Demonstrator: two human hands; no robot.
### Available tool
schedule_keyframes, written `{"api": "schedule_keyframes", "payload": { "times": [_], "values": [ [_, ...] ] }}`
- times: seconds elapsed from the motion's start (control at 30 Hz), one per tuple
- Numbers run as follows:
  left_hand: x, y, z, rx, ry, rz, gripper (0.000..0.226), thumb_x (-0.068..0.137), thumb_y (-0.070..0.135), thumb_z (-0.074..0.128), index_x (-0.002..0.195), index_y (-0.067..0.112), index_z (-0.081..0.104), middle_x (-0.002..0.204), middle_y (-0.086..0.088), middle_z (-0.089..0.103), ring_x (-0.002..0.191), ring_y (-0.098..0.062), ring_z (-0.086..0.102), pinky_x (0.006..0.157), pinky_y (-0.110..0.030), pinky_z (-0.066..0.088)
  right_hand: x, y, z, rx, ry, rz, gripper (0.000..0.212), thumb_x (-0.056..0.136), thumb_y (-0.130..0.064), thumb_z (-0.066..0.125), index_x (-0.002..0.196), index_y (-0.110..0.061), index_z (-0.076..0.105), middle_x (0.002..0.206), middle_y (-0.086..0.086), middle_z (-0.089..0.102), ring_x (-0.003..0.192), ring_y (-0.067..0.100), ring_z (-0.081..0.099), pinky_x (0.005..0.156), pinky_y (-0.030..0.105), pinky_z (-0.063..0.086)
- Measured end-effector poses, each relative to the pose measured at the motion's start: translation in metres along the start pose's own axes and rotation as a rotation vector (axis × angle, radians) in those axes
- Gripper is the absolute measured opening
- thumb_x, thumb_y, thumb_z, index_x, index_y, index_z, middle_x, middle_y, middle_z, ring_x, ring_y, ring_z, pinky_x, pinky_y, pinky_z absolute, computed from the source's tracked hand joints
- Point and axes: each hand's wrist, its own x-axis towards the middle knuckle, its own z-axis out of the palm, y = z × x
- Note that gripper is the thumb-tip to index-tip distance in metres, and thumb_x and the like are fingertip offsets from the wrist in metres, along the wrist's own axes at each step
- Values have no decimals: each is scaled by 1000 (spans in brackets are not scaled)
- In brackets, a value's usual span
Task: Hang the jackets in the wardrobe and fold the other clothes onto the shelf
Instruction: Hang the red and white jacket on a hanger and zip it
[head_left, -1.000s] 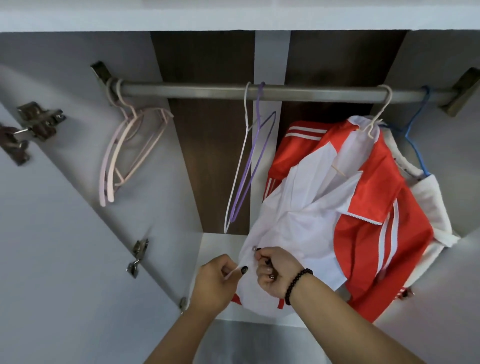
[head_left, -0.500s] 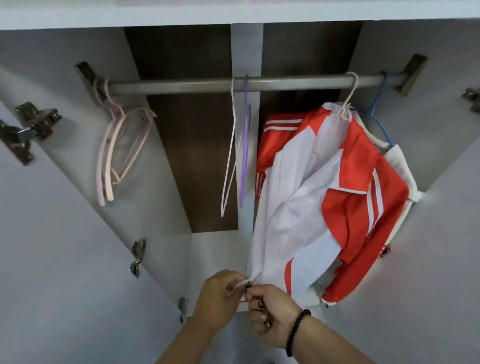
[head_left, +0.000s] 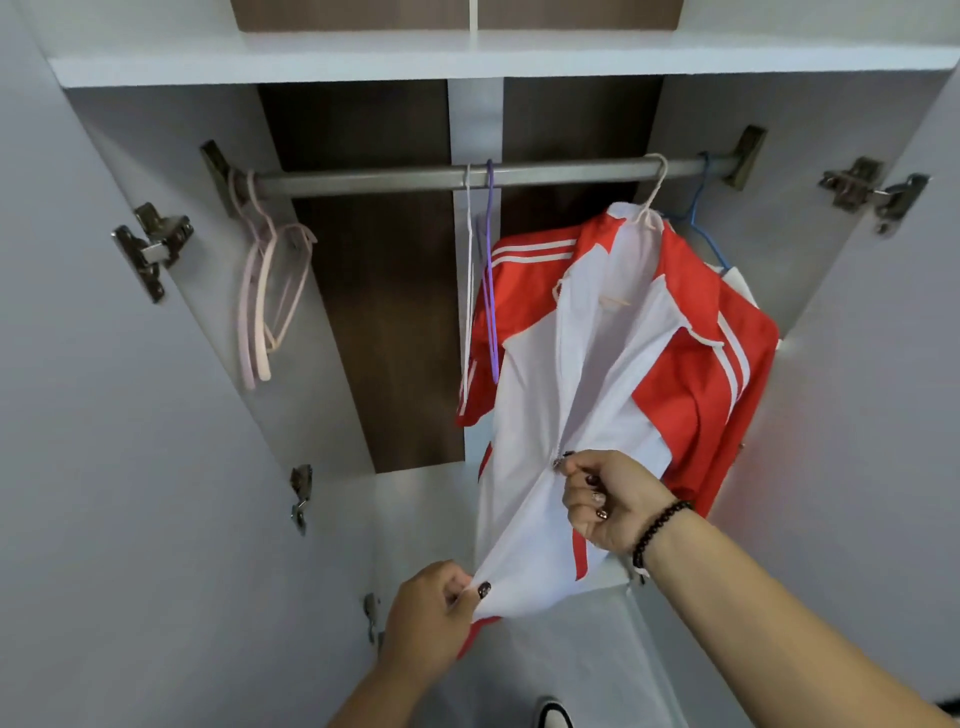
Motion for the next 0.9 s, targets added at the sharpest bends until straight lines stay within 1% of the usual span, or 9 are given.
{"api": "schedule_keyframes", "payload": {
  "times": [0.07,0.2,0.33,0.4,0.47,0.57,0.63,0.77,0.9],
  "values": [
    [3,10,-3,64,-27,13,23,82,34,70,66,28,55,70,10,65,69,-7,61,68,-29,51,-7,-1,7,-89,-15,-19,25,89,-7,42,65,-14,44,44,-6,26,29,7,21,28,14,15],
    [22,53,-8,64,-27,109,13,87,44,64,93,36,56,90,22,59,83,-3,60,70,-9,45,-15,-3,16,-163,-31,-60,26,89,-8,42,64,-15,44,44,-6,26,30,8,21,29,15,15],
    [49,107,-5,-66,-9,250,26,88,39,66,112,30,62,106,15,63,96,-10,61,88,-21,52,-16,-9,13,-216,-67,-32,31,88,-6,41,58,-15,46,45,-6,27,31,8,20,30,16,14],
    [61,129,2,-75,-19,315,19,90,34,65,106,26,64,101,9,65,93,-13,61,86,-26,53,-14,-15,8,-239,-87,-15,36,87,-6,41,53,-14,50,46,-6,27,31,7,20,30,16,14],
    [72,139,11,-75,-26,327,6,90,30,65,87,26,61,84,8,64,81,-14,61,78,-28,54,-12,-26,2,-228,-72,-6,36,87,-6,42,53,-14,51,46,-6,27,31,7,20,30,16,14],
    [88,138,32,-33,-24,275,33,88,32,68,65,33,45,62,14,50,63,-12,54,66,-18,48,-4,-51,-9,-171,-6,-8,29,89,-6,41,61,-13,46,44,-6,27,29,7,20,28,15,14],
    [99,132,49,22,-48,212,33,88,36,67,65,32,44,63,14,49,62,-11,55,66,-14,48,5,-72,-16,-136,35,-11,28,90,-7,40,64,-12,46,42,-6,27,28,6,20,28,15,14],
    [122,117,78,126,-62,64,34,90,41,63,65,28,43,61,13,48,58,-9,52,55,-6,36,27,-113,-27,-105,58,-12,27,92,-9,40,66,-13,46,41,-7,27,28,6,21,27,15,14],
    [149,106,93,199,-75,-50,37,89,36,65,63,25,42,59,11,47,56,-7,48,53,-13,38,49,-151,-33,-133,45,-20,25,93,-10,41,68,-13,48,42,-7,27,28,6,22,27,15,16]
  ]
}}
